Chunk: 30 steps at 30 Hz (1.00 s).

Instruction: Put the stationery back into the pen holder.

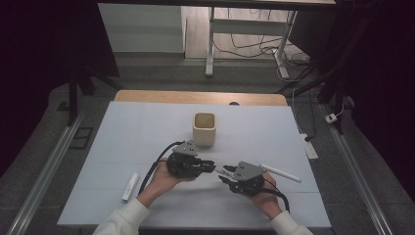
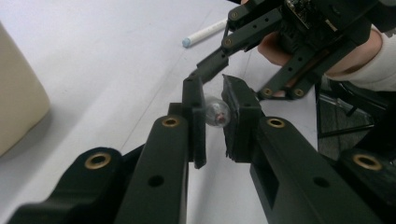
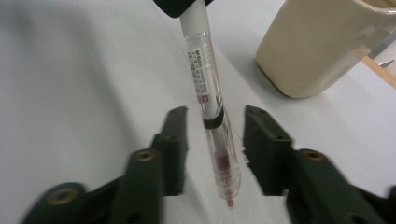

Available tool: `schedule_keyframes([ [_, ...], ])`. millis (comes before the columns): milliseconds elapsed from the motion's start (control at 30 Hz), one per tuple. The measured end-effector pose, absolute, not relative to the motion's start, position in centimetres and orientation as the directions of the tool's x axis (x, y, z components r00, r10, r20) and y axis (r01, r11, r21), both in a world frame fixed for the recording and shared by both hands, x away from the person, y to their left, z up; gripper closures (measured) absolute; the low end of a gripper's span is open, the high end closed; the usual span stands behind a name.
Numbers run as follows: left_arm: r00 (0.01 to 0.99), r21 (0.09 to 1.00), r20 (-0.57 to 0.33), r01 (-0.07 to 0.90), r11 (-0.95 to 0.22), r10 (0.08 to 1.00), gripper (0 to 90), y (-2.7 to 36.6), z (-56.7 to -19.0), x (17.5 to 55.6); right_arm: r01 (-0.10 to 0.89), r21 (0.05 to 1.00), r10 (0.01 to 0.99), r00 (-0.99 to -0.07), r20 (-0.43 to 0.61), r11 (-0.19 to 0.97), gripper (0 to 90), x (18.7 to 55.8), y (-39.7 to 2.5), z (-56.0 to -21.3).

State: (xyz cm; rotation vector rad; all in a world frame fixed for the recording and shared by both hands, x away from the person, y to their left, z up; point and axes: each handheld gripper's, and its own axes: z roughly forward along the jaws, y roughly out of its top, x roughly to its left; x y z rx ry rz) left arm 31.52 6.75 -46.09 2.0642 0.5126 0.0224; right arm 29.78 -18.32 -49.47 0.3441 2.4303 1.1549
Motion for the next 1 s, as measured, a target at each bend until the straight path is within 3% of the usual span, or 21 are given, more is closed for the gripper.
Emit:
schedule_keyframes([
  [233, 0.904, 0.839, -0.185, 0.35, -0.417, 0.386, 79.1, 7.6, -45.7, 31.6, 0.106, 0.833, 0.458, -0.869, -0.189, 0.543, 43.9, 30.0, -19.2, -49.2],
  [1000, 0.891, 0.849, -0.181, 0.355, -0.391, 0.416, 79.1, 8.8, -45.2, 31.5, 0.249, 0.854, 0.611, -0.786, -0.097, 0.456, 40.0, 28.6, -26.2, -50.2],
])
